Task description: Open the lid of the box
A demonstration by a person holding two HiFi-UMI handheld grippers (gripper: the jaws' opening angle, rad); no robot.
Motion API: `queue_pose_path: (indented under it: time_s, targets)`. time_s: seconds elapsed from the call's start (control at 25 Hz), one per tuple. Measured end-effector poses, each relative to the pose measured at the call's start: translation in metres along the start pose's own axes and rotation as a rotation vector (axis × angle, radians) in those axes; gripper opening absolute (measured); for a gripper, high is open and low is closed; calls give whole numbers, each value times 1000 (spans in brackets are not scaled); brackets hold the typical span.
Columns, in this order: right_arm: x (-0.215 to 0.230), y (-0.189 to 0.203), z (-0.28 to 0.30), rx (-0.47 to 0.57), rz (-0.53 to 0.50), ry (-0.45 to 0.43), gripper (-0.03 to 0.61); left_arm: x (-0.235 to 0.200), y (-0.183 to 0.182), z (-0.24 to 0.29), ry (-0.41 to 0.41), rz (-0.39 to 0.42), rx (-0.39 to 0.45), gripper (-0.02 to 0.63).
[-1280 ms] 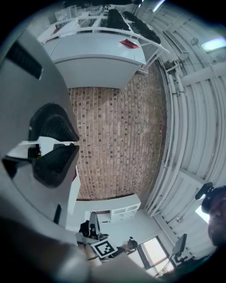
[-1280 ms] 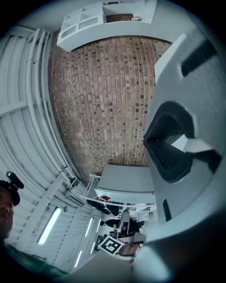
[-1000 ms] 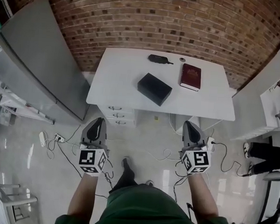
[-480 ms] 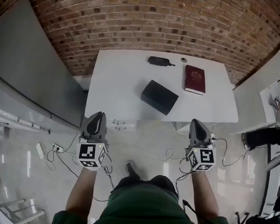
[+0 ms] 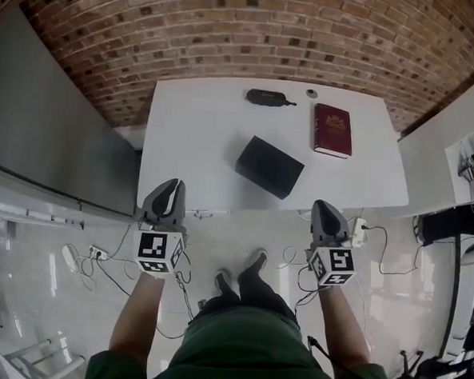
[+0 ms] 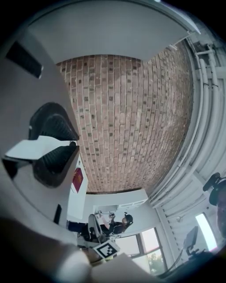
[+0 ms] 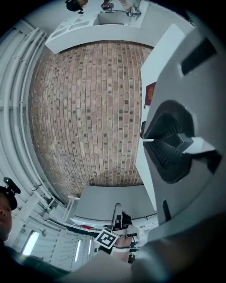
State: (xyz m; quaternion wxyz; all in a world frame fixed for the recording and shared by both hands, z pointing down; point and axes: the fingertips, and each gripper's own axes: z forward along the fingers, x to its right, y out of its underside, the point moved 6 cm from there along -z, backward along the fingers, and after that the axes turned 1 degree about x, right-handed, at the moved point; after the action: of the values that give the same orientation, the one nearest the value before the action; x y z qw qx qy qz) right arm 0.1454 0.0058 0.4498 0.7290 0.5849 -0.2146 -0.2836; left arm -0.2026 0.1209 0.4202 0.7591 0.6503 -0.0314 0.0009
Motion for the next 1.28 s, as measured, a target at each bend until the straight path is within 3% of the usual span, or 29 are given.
queue_pose_path:
  time_s: [0.56,0.76,0.96,1.2,1.28]
  targets:
    - [49,26,65,-32,57,-120,3,43,25,92,49,133,-162,26]
    - [52,33,73,-86,54,-159,8,51,33,114,78,134,-204,26]
    - [51,37,82,-103,66,-172,11,50,56,139,121,204,-241,26]
    - [46,47,86,-109,92,-132,32,57,82,167,244,228,-290,28]
    - [45,53,87,-125,111,-108,44,59,91,177,300,233,-313,84]
